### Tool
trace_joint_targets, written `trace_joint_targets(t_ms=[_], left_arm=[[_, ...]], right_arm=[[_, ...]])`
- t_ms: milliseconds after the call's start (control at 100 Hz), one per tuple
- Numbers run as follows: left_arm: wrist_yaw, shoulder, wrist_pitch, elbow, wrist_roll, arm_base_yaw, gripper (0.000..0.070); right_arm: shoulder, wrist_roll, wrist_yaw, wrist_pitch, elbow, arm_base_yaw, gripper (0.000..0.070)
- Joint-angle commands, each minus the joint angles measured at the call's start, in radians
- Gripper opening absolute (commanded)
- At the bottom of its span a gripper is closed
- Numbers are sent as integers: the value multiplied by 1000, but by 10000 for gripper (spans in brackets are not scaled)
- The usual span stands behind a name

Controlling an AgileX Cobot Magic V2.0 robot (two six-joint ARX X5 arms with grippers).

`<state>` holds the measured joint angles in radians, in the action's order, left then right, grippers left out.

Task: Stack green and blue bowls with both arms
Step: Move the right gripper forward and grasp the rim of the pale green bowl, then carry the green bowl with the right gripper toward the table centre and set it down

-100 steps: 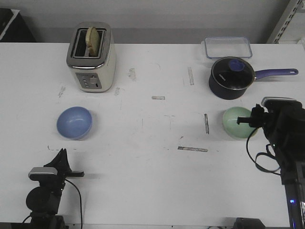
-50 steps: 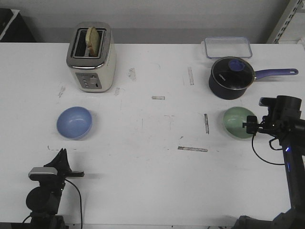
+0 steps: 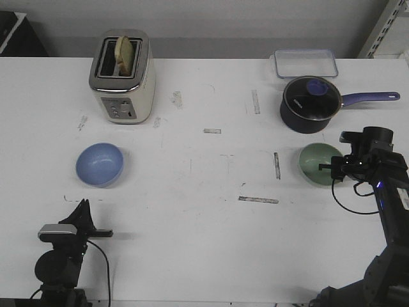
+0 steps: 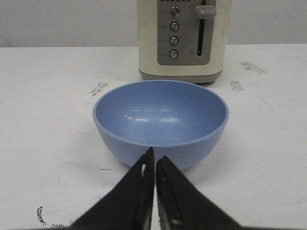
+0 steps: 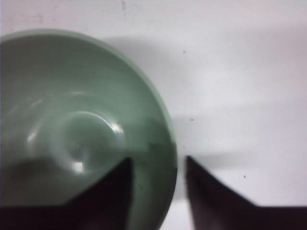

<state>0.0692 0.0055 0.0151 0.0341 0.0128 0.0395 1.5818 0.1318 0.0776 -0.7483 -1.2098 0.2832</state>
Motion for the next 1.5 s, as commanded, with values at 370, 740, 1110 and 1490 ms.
trace_joint_targets(t_ms=[370, 740, 1110, 1490], left_arm=[[-1, -1, 13, -21, 2, 0, 1], [-1, -1, 13, -21, 2, 0, 1], [-2, -1, 13, -21, 2, 0, 1], [-2, -2, 13, -21, 2, 0, 1]], right_arm=[[-29, 7, 2, 14, -30, 4, 1], [-221, -49, 84, -66, -183, -187, 1], [-157, -146, 106, -111, -172, -715, 1], [97, -138, 106, -26, -164, -943, 1]])
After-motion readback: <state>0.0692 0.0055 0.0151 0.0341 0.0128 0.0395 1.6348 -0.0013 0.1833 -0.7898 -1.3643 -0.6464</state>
